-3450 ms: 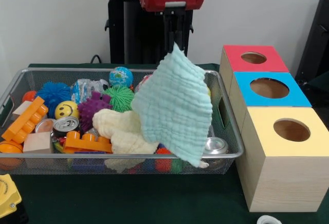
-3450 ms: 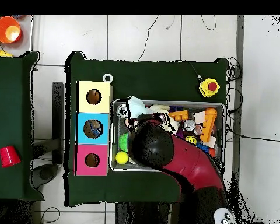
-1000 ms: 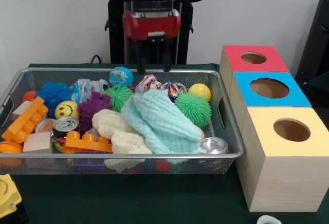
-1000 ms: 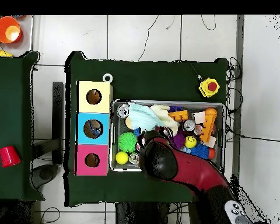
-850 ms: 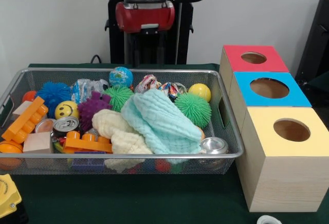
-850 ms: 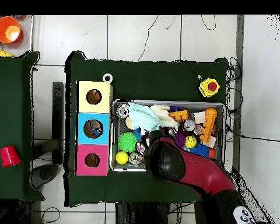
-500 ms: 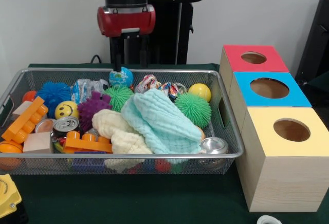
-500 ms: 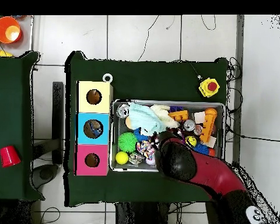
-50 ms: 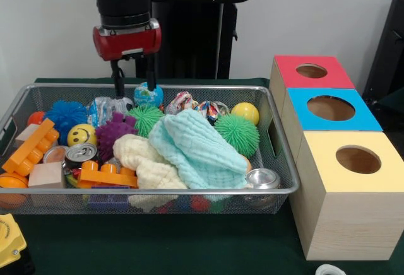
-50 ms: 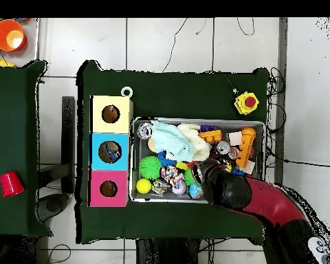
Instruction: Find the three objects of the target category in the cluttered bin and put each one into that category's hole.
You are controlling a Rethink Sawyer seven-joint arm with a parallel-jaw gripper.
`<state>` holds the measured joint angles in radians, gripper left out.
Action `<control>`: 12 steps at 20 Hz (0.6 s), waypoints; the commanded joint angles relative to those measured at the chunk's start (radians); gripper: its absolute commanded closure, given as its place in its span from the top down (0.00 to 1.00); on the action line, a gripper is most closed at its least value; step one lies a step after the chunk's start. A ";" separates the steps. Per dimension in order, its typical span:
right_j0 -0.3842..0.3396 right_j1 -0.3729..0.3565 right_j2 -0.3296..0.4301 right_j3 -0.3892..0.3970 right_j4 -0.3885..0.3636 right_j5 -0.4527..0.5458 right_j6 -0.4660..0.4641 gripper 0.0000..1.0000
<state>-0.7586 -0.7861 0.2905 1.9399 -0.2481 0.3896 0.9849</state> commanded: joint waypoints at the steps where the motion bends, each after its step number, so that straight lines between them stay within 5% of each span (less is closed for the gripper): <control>1: -0.052 0.020 0.076 -0.149 -0.138 0.181 -0.179 1.00; 12: -0.145 0.178 0.161 -0.220 -0.273 0.184 -0.212 1.00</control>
<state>-0.8649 -0.7346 0.3330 1.7998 -0.4154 0.4994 0.9849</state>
